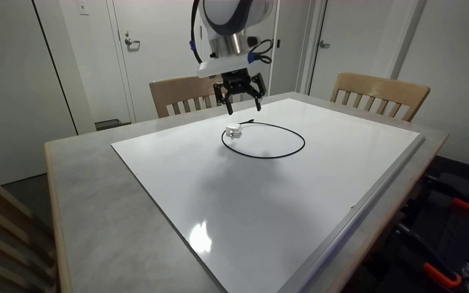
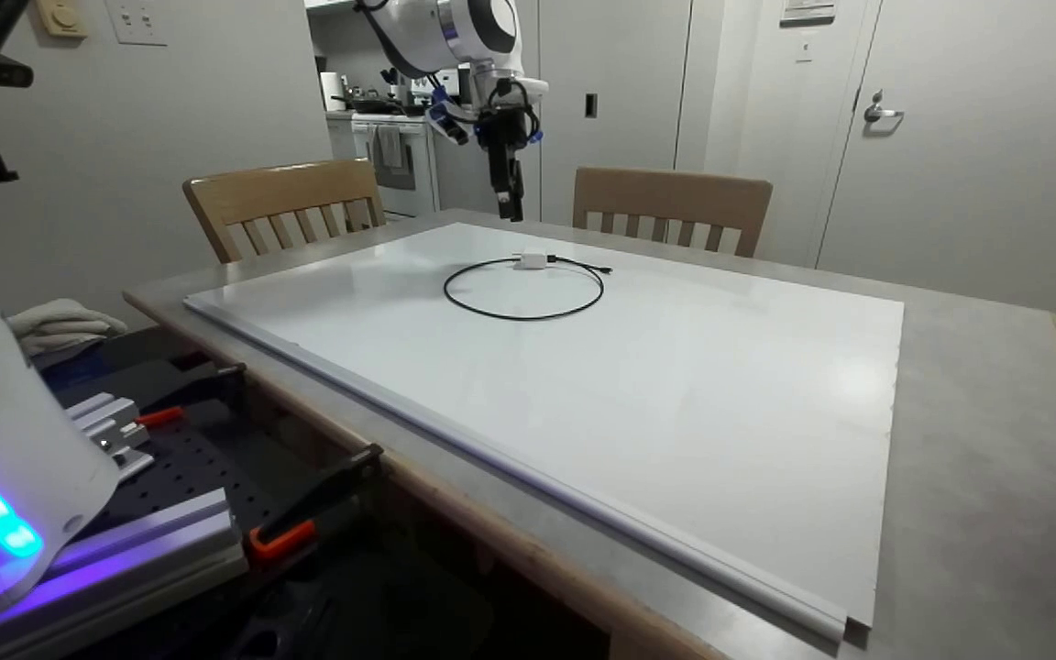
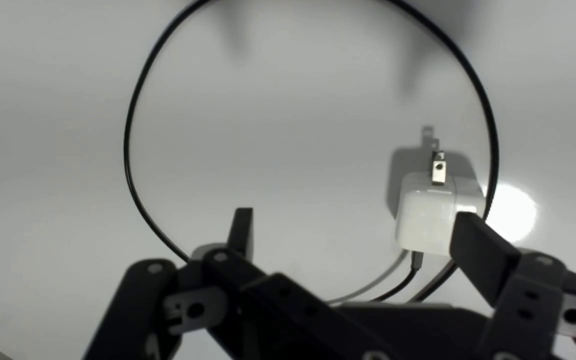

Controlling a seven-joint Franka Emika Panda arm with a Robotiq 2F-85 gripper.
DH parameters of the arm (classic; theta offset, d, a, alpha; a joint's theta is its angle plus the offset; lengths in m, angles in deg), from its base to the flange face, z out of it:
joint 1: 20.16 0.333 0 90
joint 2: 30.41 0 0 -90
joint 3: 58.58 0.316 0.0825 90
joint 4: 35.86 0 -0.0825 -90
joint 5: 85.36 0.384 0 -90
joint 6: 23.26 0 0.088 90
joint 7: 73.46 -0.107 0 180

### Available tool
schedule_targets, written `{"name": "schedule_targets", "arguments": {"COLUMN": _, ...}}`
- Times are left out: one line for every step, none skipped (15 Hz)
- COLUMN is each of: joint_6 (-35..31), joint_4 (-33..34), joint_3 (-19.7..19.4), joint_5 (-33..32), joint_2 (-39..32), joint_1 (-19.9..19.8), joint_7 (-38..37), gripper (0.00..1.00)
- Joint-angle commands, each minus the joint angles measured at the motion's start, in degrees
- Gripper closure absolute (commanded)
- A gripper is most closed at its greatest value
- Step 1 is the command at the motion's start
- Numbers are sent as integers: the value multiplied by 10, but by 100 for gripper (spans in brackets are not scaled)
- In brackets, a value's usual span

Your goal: Straighten the charger

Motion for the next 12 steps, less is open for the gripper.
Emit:
{"name": "schedule_targets", "arguments": {"joint_6": -59, "joint_4": -17, "joint_3": -22, "joint_5": -22, "joint_2": -6, "joint_1": 15, "joint_7": -39, "gripper": 0}}
{"name": "schedule_targets", "arguments": {"joint_6": -73, "joint_4": -19, "joint_3": -23, "joint_5": -22, "joint_2": -10, "joint_1": 14, "joint_7": -49, "gripper": 0}}
{"name": "schedule_targets", "arguments": {"joint_6": -90, "joint_4": -18, "joint_3": -25, "joint_5": -22, "joint_2": -15, "joint_1": 14, "joint_7": -59, "gripper": 0}}
{"name": "schedule_targets", "arguments": {"joint_6": -108, "joint_4": -18, "joint_3": -27, "joint_5": -21, "joint_2": -21, "joint_1": 14, "joint_7": -66, "gripper": 0}}
{"name": "schedule_targets", "arguments": {"joint_6": -125, "joint_4": -16, "joint_3": -29, "joint_5": -19, "joint_2": -28, "joint_1": 14, "joint_7": -74, "gripper": 0}}
{"name": "schedule_targets", "arguments": {"joint_6": -142, "joint_4": -16, "joint_3": -31, "joint_5": -18, "joint_2": -33, "joint_1": 14, "joint_7": -78, "gripper": 0}}
{"name": "schedule_targets", "arguments": {"joint_6": -157, "joint_4": -17, "joint_3": -33, "joint_5": -17, "joint_2": -36, "joint_1": 14, "joint_7": -81, "gripper": 0}}
{"name": "schedule_targets", "arguments": {"joint_6": -176, "joint_4": -22, "joint_3": -35, "joint_5": -17, "joint_2": -38, "joint_1": 14, "joint_7": -84, "gripper": 0}}
{"name": "schedule_targets", "arguments": {"joint_6": -200, "joint_4": -28, "joint_3": -36, "joint_5": -16, "joint_2": -38, "joint_1": 13, "joint_7": -83, "gripper": 0}}
{"name": "schedule_targets", "arguments": {"joint_6": -234, "joint_4": -40, "joint_3": -31, "joint_5": -15, "joint_2": -37, "joint_1": 7, "joint_7": -63, "gripper": 0}}
{"name": "schedule_targets", "arguments": {"joint_6": -265, "joint_4": -49, "joint_3": -28, "joint_5": -10, "joint_2": -37, "joint_1": 3, "joint_7": -55, "gripper": 0}}
{"name": "schedule_targets", "arguments": {"joint_6": -302, "joint_4": -63, "joint_3": -24, "joint_5": -5, "joint_2": -34, "joint_1": -1, "joint_7": -44, "gripper": 0}}
